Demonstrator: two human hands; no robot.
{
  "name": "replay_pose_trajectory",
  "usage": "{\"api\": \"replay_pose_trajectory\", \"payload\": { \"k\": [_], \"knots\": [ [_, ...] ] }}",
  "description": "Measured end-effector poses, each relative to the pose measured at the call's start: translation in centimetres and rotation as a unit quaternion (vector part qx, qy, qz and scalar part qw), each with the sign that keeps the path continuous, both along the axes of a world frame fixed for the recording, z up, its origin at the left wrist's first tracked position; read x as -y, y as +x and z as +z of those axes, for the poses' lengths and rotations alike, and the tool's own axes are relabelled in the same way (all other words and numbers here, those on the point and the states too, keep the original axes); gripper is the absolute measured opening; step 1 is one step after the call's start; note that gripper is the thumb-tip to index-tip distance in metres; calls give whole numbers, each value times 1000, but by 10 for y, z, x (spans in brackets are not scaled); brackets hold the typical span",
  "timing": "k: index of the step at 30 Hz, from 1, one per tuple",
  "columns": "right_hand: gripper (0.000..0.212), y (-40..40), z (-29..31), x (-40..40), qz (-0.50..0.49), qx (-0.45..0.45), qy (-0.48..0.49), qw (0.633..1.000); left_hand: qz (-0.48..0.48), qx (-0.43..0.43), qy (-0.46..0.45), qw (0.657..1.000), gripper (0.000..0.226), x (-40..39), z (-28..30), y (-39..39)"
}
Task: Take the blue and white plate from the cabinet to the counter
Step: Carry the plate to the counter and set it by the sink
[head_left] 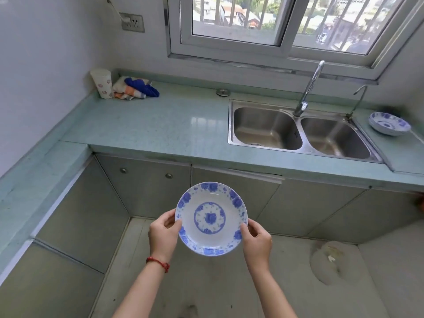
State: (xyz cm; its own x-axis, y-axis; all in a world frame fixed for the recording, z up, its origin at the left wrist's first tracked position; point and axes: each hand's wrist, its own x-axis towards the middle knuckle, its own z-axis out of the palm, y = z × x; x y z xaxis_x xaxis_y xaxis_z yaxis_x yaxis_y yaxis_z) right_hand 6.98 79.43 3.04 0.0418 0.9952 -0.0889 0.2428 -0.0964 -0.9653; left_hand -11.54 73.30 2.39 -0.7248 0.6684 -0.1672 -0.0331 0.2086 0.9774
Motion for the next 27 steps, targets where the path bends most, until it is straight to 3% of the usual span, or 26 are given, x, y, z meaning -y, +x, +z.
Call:
{"api": "replay_pose_trajectory", "payload": {
  "k": [9,21,27],
  "knots": [
    [15,-43,-4,-80,1,-15,-15,1000,-1,10,-15,1000,29,-77,-3,-43],
    [26,-85,-17,-237,45,-14,-16,999,39,-10,-38,998,28,-220,-3,-74],
    [11,-105,-21,-319,83,6,-14,996,73,8,-53,996,30,-293,-1,-87]
  ]
}}
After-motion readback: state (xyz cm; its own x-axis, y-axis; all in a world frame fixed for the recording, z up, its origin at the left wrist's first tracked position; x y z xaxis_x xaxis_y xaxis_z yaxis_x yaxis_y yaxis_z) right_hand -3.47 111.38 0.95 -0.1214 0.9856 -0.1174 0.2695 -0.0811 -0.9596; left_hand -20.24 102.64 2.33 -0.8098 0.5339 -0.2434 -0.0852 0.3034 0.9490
